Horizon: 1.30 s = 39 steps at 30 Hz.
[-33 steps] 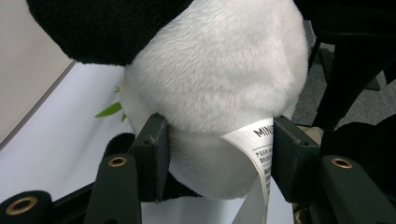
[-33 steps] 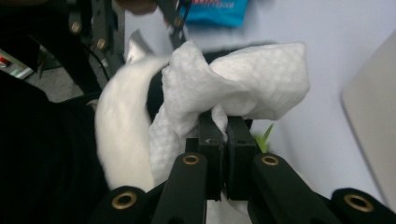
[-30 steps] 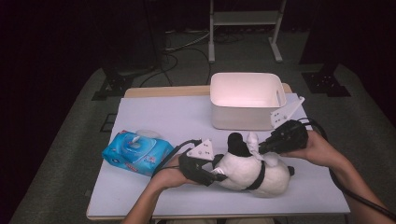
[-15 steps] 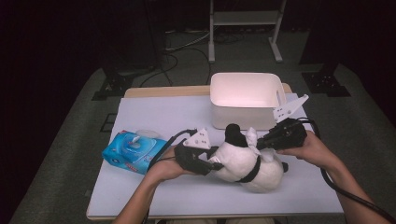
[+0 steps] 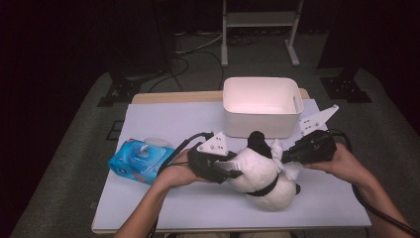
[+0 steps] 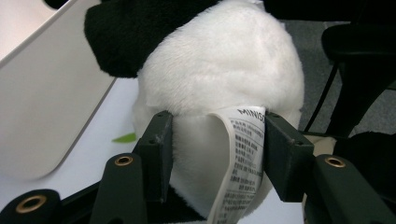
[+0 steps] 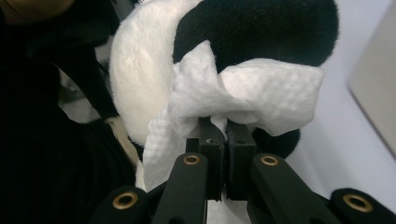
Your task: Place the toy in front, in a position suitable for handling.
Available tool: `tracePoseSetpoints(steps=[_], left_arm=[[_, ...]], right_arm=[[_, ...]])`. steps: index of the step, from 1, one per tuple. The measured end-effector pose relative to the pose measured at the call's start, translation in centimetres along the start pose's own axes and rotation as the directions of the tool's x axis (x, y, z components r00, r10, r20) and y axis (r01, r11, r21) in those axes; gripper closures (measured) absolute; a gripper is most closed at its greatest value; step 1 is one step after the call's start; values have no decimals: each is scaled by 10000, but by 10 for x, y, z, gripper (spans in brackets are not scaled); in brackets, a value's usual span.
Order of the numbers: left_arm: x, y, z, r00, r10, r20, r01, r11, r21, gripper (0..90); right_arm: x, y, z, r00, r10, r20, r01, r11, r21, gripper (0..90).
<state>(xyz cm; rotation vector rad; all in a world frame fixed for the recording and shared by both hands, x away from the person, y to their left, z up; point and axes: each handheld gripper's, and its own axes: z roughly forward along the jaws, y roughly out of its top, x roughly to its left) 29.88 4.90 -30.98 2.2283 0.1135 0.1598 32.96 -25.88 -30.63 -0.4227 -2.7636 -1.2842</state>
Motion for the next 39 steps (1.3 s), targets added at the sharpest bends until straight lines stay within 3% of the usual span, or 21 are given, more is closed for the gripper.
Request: tracePoseSetpoints(steps=[4,8,16,21,27,33,39], left_arm=[[-4,7,8,9998,166,79,-168,9998,145,479],[-4,11,13,9999,137,104,-136,9999,-61,480],[-5,19,19,9996,283,69,-283,9996,-73,473],[-4,17,19,9999,-43,91,47,9992,-402,426],[-2,-1,18,9980,-606,150,612,9973,-417,383],[-3,-16,38,9932,-1019,564,1037,9942,-296,380],[0,-19,59,9866,-1254,1046,1319,9895,-583,365]], right_arm=[[5,14,-9,9986,-412,317,395,9978,533,868],[11,33,-14,9964,-807,240,795,9957,477,868],[19,60,4,9900,-1410,97,1387,9820,1279,868],[13,43,2,9937,-1074,313,1018,9843,1438,872],[10,14,-22,9971,-535,549,488,9953,834,873],[15,-5,-36,9970,-309,705,264,9975,650,873],[19,-11,-41,9964,-311,793,269,9982,541,873]])
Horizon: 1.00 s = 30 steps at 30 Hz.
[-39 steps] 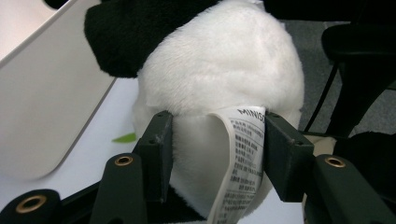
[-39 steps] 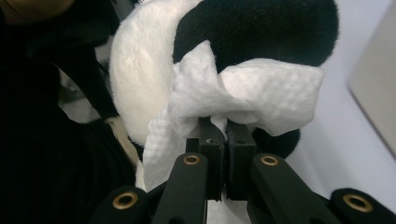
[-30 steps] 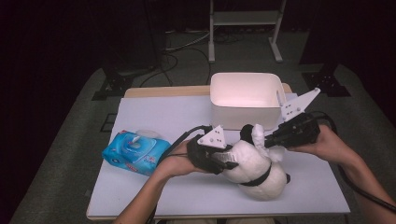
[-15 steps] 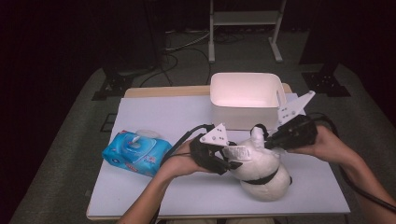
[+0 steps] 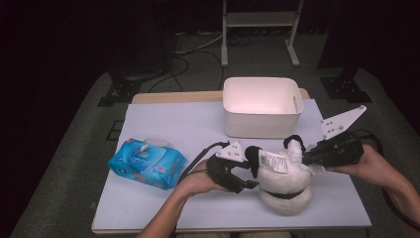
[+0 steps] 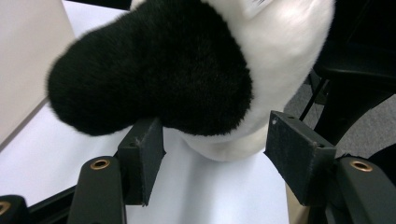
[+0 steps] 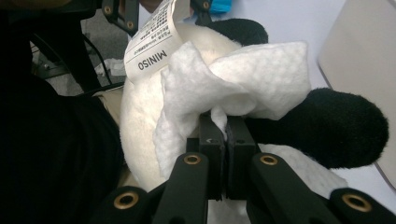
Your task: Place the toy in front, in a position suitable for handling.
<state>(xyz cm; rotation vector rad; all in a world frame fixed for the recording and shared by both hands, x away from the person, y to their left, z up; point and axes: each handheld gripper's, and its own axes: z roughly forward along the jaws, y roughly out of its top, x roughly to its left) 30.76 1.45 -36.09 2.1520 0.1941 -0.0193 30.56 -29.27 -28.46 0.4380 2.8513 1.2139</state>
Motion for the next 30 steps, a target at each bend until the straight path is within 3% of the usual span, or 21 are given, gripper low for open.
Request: tracePoseSetpoints(steps=[4,7,13,19,22,25,27,30], left_arm=[[4,1,-1,10000,-94,-5,93,9981,-610,397],[4,3,-5,9999,34,-112,-41,9976,-686,432],[6,7,-28,9982,77,-588,-122,9970,-758,438],[7,7,-55,9928,226,-1172,-286,9984,-495,438],[7,6,-64,9920,253,-1233,-307,9987,-415,437],[7,-1,-63,9950,74,-999,-124,9987,-495,416],[8,-5,-60,9977,-152,-666,114,9983,-569,355],[8,-8,-55,9990,-125,-438,107,9990,-429,318]], right_arm=[[1,-1,0,10000,39,-72,-41,9996,-294,872],[0,3,0,9999,2,-118,-10,9976,-690,872],[-2,14,5,9994,-163,-306,131,9947,-1023,872],[-5,27,24,9975,-315,-640,232,9918,-1255,872],[-5,31,31,9962,-392,-772,297,9922,-1210,871],[-5,30,36,9963,-440,-741,365,9943,-1001,870],[-3,27,35,9971,-397,-645,338,9955,-890,870],[-1,20,33,9972,-372,-642,314,9956,-885,870]])
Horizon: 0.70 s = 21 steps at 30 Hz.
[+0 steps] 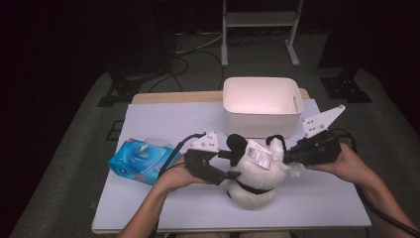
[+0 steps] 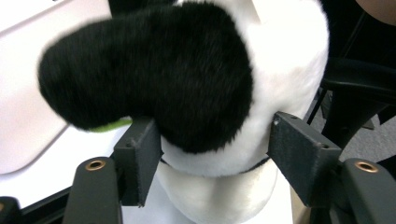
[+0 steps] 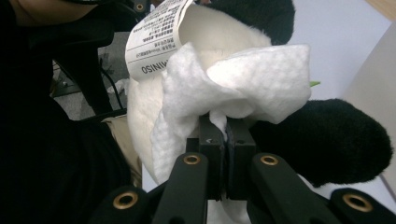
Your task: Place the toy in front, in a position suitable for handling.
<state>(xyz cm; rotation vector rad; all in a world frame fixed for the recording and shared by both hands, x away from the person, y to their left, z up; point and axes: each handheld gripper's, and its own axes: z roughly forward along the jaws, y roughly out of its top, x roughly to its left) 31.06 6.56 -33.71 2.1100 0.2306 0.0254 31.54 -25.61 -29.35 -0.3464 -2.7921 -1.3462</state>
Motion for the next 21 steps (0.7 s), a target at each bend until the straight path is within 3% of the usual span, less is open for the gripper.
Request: tracePoseSetpoints(steps=[6,7,11,21], left_arm=[[-1,6,18,9992,-20,404,15,9999,131,215],[-2,6,19,9987,47,499,-49,10000,49,227],[-8,5,17,9973,603,413,-595,9980,-202,424],[-10,5,12,9928,1085,498,-1073,9939,-267,479]], right_arm=[[7,-5,-2,10000,-96,7,96,10000,-13,870],[9,-5,-2,9999,-102,-32,102,9999,-14,870],[13,-2,-6,9995,-311,29,311,9994,143,871],[-4,10,-16,9985,-155,534,138,9994,330,870]])
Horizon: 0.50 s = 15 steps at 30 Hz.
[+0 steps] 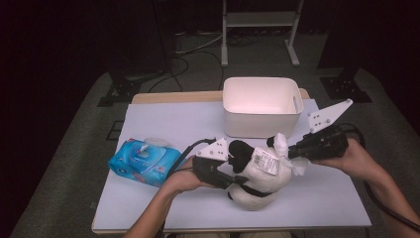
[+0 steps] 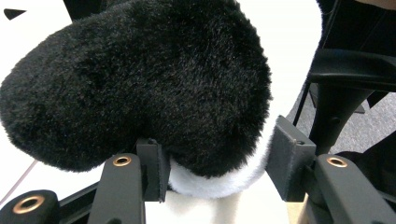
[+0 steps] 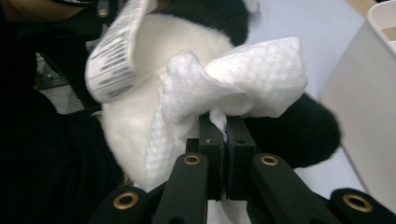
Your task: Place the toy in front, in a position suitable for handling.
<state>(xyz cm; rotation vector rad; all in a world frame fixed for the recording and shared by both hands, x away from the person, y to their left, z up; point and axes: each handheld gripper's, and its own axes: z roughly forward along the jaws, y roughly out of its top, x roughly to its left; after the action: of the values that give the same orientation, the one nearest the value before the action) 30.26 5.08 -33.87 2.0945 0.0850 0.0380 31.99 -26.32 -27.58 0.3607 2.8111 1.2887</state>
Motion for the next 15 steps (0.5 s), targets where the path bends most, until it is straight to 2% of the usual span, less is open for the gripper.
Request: tracePoseSetpoints(steps=[6,9,12,15], left_arm=[[0,1,-2,9996,269,92,-270,9996,104,486],[1,1,-5,9999,60,-84,-60,10000,5,492],[4,0,-8,9998,-93,-202,93,10000,-14,508],[4,0,-8,9995,-202,-235,202,9998,-11,511]], right_arm=[[-18,10,1,9990,152,425,-159,9997,169,869],[-21,12,4,9986,152,510,-168,9994,314,869],[-19,8,6,9990,186,403,-203,9989,431,869],[-14,1,2,9993,352,101,-354,9991,213,869]])
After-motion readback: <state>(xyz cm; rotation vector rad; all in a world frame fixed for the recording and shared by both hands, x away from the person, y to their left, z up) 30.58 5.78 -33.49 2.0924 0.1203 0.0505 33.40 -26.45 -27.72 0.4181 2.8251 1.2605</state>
